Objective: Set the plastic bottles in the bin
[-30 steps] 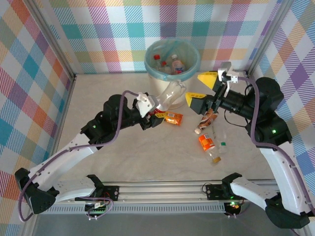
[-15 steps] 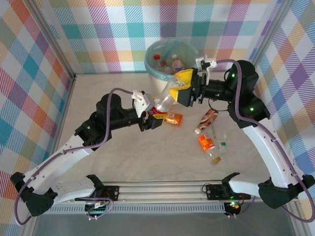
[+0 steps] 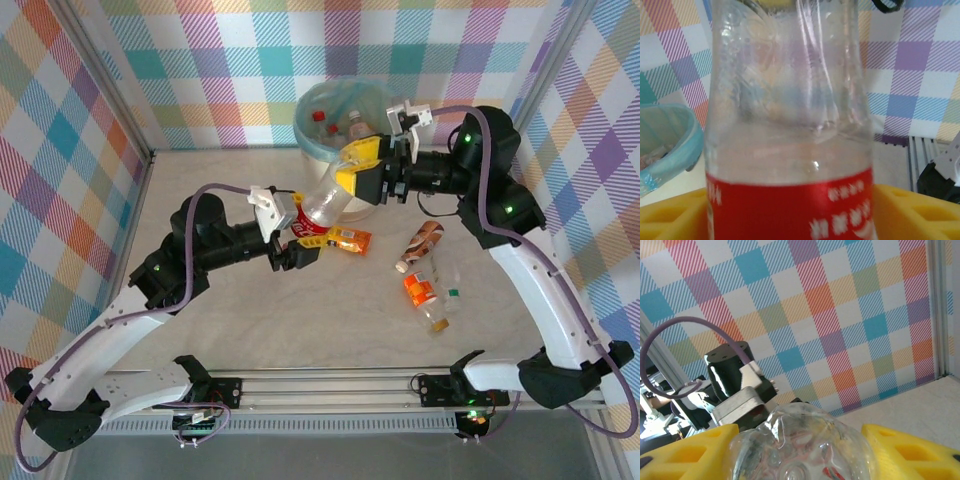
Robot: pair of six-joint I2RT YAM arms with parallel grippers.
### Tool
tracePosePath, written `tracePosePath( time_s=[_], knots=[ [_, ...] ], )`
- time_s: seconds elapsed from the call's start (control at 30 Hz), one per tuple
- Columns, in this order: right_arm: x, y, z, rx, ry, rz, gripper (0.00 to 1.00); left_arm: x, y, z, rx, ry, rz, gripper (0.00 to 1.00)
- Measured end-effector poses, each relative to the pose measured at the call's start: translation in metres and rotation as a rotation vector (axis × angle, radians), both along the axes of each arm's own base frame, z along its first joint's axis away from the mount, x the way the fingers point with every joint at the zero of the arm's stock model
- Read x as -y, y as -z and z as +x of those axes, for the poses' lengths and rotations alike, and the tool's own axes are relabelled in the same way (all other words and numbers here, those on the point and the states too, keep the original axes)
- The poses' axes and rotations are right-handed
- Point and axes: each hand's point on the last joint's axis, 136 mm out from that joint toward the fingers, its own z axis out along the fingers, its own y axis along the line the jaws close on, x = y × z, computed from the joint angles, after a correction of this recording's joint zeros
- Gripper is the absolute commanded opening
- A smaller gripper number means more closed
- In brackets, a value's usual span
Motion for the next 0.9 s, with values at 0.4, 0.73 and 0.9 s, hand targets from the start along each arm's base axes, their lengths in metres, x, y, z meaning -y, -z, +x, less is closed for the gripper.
tracePosePath(
  time_s=[0.4,0.73,0.9],
  knots=[
    [0.011,-0.051,0.053,0.138,0.302,-0.018,0.49,-0.056,-0.033,-0.008,0.133,-0.206,-0.058,0.95],
    [-0.006,-0.015,0.201,0.260,0.671,-0.217,0.49,-0.124,-0.021,0.003,0.222,-0.539,-0.058,0.97],
    [-0.017,0.047,0.265,0.222,0.729,-0.341,0.49,-0.134,-0.006,0.007,0.211,-0.594,-0.031,0.97]
  ],
)
